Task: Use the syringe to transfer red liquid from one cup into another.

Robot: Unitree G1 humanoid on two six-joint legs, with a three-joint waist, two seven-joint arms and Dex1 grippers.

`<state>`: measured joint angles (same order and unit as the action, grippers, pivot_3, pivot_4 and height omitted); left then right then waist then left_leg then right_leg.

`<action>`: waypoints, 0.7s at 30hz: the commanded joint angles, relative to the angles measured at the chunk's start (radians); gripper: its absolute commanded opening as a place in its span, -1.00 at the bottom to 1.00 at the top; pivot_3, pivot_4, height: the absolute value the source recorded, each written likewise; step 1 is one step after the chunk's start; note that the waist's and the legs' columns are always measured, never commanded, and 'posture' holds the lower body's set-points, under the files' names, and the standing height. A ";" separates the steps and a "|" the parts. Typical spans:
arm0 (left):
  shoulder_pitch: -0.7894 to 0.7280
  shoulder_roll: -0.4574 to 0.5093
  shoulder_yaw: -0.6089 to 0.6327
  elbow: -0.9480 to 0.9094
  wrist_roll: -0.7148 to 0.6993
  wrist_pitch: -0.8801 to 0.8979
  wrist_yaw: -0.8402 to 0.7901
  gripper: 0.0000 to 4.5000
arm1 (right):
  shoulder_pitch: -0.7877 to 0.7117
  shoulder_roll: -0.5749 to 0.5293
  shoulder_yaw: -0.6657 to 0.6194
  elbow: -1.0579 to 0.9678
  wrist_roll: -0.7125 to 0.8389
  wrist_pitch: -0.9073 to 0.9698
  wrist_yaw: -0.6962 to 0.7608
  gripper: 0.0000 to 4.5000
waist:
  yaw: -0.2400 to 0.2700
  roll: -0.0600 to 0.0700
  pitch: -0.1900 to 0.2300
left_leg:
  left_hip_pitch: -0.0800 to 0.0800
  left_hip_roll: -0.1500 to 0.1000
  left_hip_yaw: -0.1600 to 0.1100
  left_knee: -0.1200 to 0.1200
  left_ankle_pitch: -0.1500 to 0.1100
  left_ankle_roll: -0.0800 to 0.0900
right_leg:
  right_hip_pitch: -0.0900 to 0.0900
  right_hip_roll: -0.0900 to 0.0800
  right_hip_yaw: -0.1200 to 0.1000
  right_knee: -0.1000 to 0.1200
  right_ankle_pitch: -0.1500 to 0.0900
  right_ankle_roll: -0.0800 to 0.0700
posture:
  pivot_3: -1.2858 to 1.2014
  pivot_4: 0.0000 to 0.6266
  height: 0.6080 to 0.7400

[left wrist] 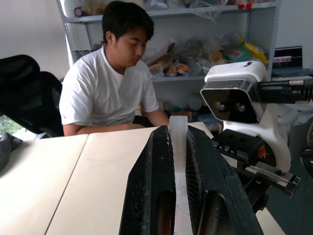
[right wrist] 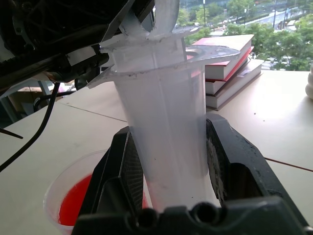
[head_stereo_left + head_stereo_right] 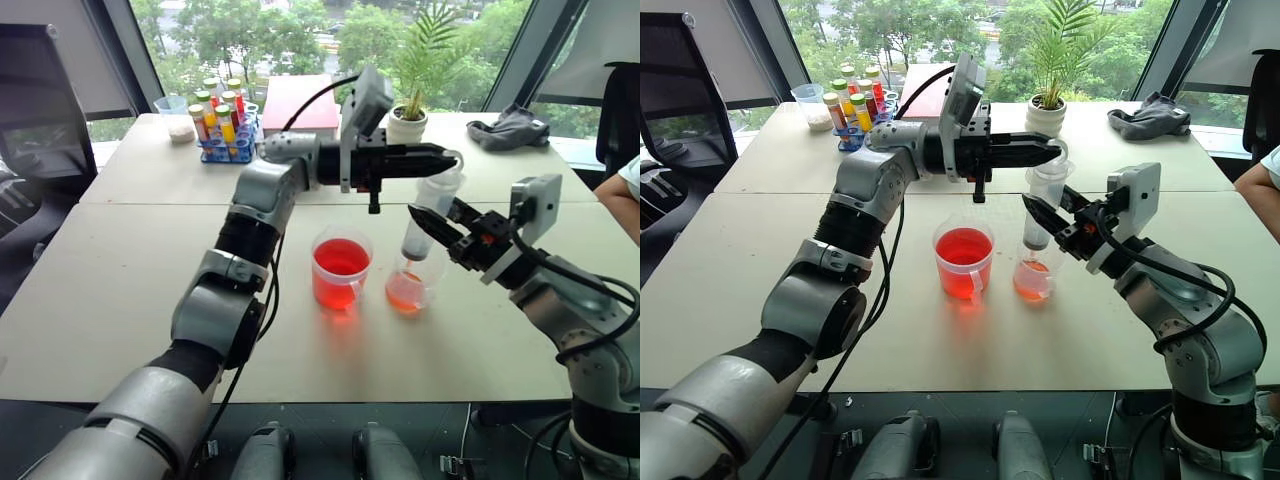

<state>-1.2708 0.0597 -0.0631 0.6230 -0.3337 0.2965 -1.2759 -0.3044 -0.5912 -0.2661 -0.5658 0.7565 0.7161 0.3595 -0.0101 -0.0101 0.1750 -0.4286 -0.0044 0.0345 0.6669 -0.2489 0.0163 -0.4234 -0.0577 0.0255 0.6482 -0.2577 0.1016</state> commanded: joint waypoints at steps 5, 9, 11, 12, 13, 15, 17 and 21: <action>0.000 0.000 -0.072 0.046 0.041 0.056 -0.030 -0.62 | -0.038 -0.002 -0.124 -0.093 0.031 -0.076 -0.048 -0.38 | 0.002 0.000 0.000 | 0.000 0.000 0.000 0.000 0.000 0.000 | 0.000 0.000 0.000 0.000 0.000 0.000 | 0.03 -0.52 1.00; -0.036 0.030 -0.036 0.051 0.015 0.079 -0.042 0.17 | -0.008 0.013 -0.068 -0.109 0.012 -0.062 -0.055 -0.38 | -0.001 0.001 0.000 | 0.000 0.000 0.000 0.000 0.000 0.000 | 0.000 0.000 0.000 0.000 0.000 0.000 | 0.03 -0.52 1.00; -0.050 0.053 -0.017 0.048 0.002 0.087 -0.045 0.60 | 0.012 0.018 -0.042 -0.113 0.002 -0.062 -0.054 -0.38 | -0.003 -0.001 0.000 | 0.000 0.000 -0.001 0.000 0.000 0.000 | 0.000 0.001 0.000 0.000 0.000 0.000 | 0.03 -0.52 1.00; -0.055 0.063 -0.007 0.048 -0.002 0.090 -0.042 0.86 | 0.018 0.019 -0.034 -0.114 0.000 -0.061 -0.054 -0.38 | -0.004 0.000 0.000 | 0.000 0.001 -0.001 0.000 0.000 0.000 | 0.000 0.001 0.000 0.000 0.000 0.000 | 0.03 -0.52 1.00; -0.060 0.076 0.005 0.044 -0.009 0.096 -0.042 0.98 | 0.025 0.021 -0.029 -0.113 -0.002 -0.061 -0.052 -0.38 | -0.004 0.000 0.000 | 0.000 0.001 0.000 0.000 0.000 0.000 | 0.000 0.001 0.000 0.000 0.000 0.000 | 0.03 -0.52 1.00; -0.061 0.105 0.024 0.035 -0.017 0.096 -0.039 0.98 | 0.034 0.021 -0.022 -0.109 -0.005 -0.064 -0.049 -0.38 | -0.003 0.000 0.000 | 0.000 0.001 -0.001 0.000 0.000 0.000 | 0.000 0.001 0.000 0.001 0.000 0.000 | 0.03 -0.52 1.00; -0.044 0.141 0.025 0.020 -0.007 0.076 -0.041 0.98 | 0.039 0.018 -0.019 -0.102 -0.008 -0.065 -0.045 -0.38 | -0.002 0.000 0.000 | 0.000 0.001 -0.001 0.000 0.000 0.000 | 0.000 0.001 0.000 0.001 0.000 0.000 | 0.03 -0.52 1.00; 0.028 0.233 -0.007 -0.062 -0.005 0.099 -0.113 0.98 | 0.026 0.009 -0.030 -0.085 -0.004 -0.055 -0.045 -0.38 | -0.002 0.000 0.000 | 0.000 0.001 0.000 0.000 0.000 0.000 | 0.000 0.001 0.000 0.001 0.000 0.000 | 0.03 -0.52 1.00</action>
<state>-1.2604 0.2665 -0.0604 0.6210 -0.3315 0.3867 -1.3510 -0.2588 -0.5715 -0.2774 -0.6328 0.7475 0.6729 0.3159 -0.0121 -0.0099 0.1750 -0.4283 -0.0036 0.0340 0.6667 -0.2489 0.0162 -0.4236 -0.0568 0.0254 0.6488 -0.2577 0.1015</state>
